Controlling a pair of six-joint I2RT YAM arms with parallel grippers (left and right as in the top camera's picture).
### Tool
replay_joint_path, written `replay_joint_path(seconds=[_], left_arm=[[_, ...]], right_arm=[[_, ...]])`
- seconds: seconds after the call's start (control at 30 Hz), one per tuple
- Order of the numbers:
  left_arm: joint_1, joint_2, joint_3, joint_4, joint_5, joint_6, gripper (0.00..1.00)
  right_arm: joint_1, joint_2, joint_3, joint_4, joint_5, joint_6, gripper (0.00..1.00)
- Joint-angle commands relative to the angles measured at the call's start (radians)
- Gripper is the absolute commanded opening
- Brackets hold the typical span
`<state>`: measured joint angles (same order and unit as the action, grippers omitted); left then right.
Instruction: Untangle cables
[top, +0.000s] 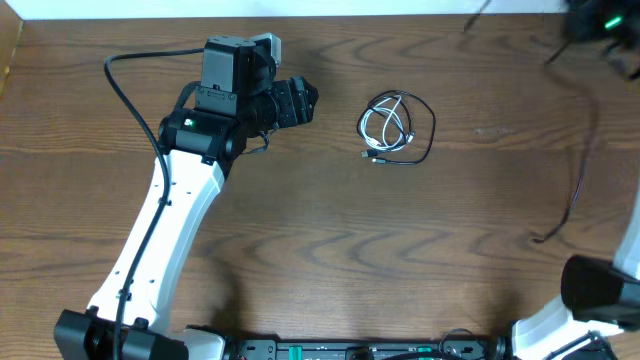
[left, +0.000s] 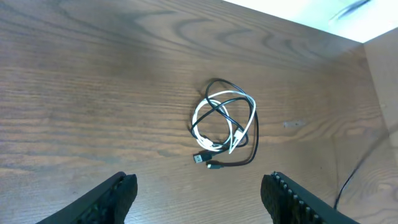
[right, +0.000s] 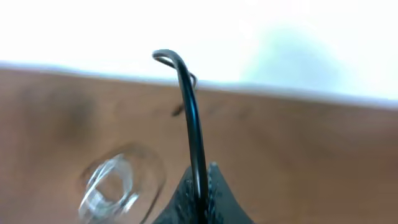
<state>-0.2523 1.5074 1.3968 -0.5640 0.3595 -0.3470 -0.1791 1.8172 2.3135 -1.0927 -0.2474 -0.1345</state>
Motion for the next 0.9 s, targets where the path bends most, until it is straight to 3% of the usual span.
replay_joint_path(seconds=[0.0, 0.13, 0.27, 0.47, 0.7, 0.87], left_arm=[[0.0, -0.013, 0.013, 0.0, -0.014, -0.002, 0.69], [0.001, -0.013, 0.013, 0.001, -0.014, -0.001, 0.69], [0.001, -0.013, 0.013, 0.004, -0.014, -0.002, 0.69], [0.001, -0.011, 0.013, 0.005, -0.015, -0.002, 0.69], [-0.002, -0.009, 0.013, 0.019, -0.086, -0.002, 0.69], [-0.002, 0.002, 0.012, 0.021, -0.089, -0.002, 0.69]], right_arm=[[-0.085, 0.124, 0.196, -0.02, 0.119, 0.024, 0.01], [-0.179, 0.219, 0.316, 0.072, 0.126, 0.021, 0.01], [-0.259, 0.274, 0.322, 0.227, 0.137, 0.03, 0.01], [-0.341, 0.352, 0.321, 0.297, 0.137, 0.029, 0.01], [-0.363, 0.523, 0.321, 0.354, 0.145, 0.032, 0.01], [-0.364, 0.655, 0.321, 0.435, 0.238, 0.15, 0.01]])
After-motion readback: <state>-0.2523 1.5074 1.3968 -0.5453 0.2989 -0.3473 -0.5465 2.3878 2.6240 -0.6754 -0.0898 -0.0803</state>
